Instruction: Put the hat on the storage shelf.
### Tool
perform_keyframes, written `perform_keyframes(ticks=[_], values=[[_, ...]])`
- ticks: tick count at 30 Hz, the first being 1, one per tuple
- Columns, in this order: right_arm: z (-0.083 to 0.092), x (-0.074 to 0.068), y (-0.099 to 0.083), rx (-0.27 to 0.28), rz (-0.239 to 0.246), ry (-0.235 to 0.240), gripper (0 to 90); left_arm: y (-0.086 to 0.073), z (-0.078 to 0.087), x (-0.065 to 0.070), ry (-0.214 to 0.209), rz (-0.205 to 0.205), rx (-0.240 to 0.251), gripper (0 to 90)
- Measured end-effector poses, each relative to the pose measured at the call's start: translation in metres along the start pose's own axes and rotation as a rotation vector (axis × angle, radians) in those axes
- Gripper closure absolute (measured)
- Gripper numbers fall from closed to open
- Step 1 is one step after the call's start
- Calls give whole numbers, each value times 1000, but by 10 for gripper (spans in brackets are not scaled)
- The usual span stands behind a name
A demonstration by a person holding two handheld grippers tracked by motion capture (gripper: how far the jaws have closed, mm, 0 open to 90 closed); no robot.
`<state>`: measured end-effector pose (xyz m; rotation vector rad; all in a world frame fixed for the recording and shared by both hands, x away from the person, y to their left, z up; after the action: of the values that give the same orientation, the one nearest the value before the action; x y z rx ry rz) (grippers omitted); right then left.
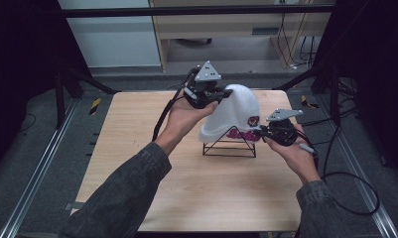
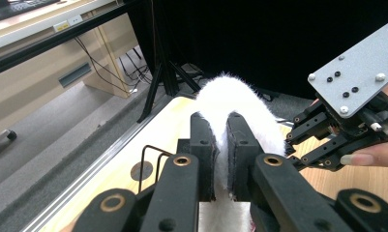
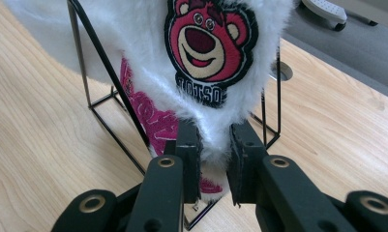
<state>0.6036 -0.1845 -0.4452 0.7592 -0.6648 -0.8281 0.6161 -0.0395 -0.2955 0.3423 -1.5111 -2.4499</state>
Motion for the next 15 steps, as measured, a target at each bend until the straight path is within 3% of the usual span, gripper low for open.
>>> perform_keyframes(ticks=[15], values=[[-3, -1, -8, -21, 5, 2, 767, -8, -7, 2, -10, 1, -18, 839]])
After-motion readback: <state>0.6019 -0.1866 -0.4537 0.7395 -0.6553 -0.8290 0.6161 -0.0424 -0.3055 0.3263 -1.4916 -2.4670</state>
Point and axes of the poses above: each handheld gripper's, and its own axes: z roughly backward along the jaws, y roughly out of its top, x roughly to its right, the point moved 10 cm from there along -z, roughly forward along the jaws, and after that the axes turned 12 degrees about -y, right-handed, at the moved point
